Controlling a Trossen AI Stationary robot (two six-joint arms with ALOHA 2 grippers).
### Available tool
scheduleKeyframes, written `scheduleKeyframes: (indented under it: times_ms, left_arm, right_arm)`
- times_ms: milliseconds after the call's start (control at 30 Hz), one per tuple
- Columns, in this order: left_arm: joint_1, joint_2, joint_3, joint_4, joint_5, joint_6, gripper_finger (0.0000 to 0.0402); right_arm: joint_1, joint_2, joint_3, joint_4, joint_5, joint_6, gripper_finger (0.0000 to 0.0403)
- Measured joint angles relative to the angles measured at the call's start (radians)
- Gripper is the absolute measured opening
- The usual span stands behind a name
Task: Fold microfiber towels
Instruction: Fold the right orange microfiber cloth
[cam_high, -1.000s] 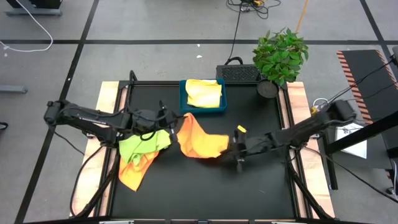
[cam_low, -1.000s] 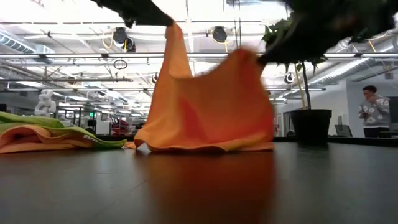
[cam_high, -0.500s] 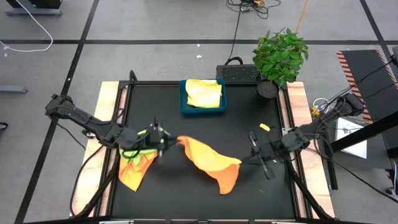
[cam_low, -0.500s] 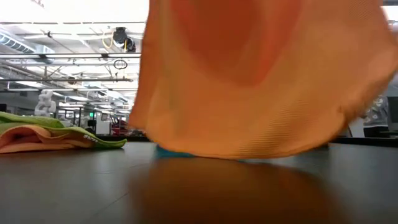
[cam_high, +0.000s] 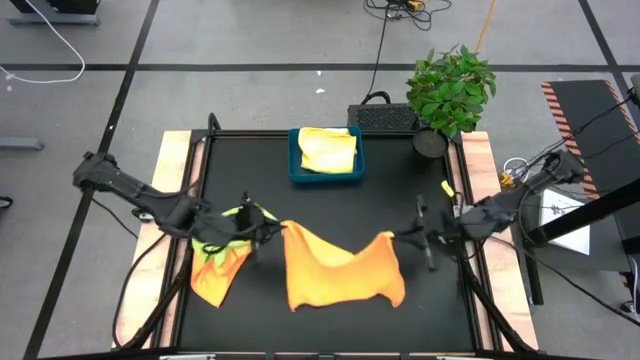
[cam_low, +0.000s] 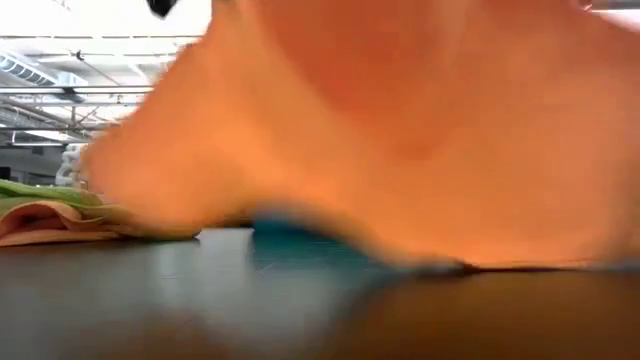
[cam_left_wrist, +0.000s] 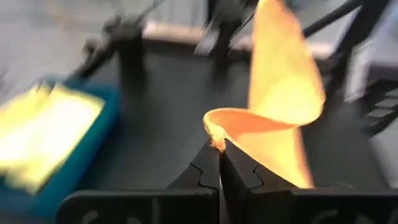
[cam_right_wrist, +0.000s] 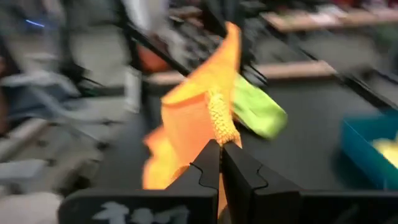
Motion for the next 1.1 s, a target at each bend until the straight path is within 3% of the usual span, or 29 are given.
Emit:
scheduleKeyframes:
  times_ms: [267, 533, 633, 833, 967, 1100]
  left_arm:
    - [0.22, 0.002, -0.239, 0.087, 0.199, -0.053, 0.0004]
    - [0.428, 0.002, -0.43, 0.386, 0.331, 0.105, 0.0003]
    - [0.518, 0.031, -0.458, 0.492, 0.368, 0.176, 0.0003]
    - [0.622, 0.047, -0.455, 0.513, 0.473, 0.256, 0.0002]
    - [0.609, 0.048, -0.455, 0.517, 0.571, 0.284, 0.0002]
    - [0.531, 0.048, -0.455, 0.504, 0.576, 0.314, 0.0001]
  right_arm:
    - [-0.167, 0.005, -0.187, -0.032, -0.004, 0.146, 0.0]
    - [-0.378, 0.005, -0.371, 0.131, -0.008, 0.119, 0.0]
    - [-0.488, 0.005, -0.409, 0.236, -0.102, 0.044, 0.0]
    - [-0.658, 0.005, -0.412, 0.281, -0.316, -0.02, 0.0]
    - [-0.691, 0.003, -0.412, 0.281, -0.463, -0.05, 0.0]
    - [-0.679, 0.003, -0.412, 0.281, -0.571, -0.034, 0.0]
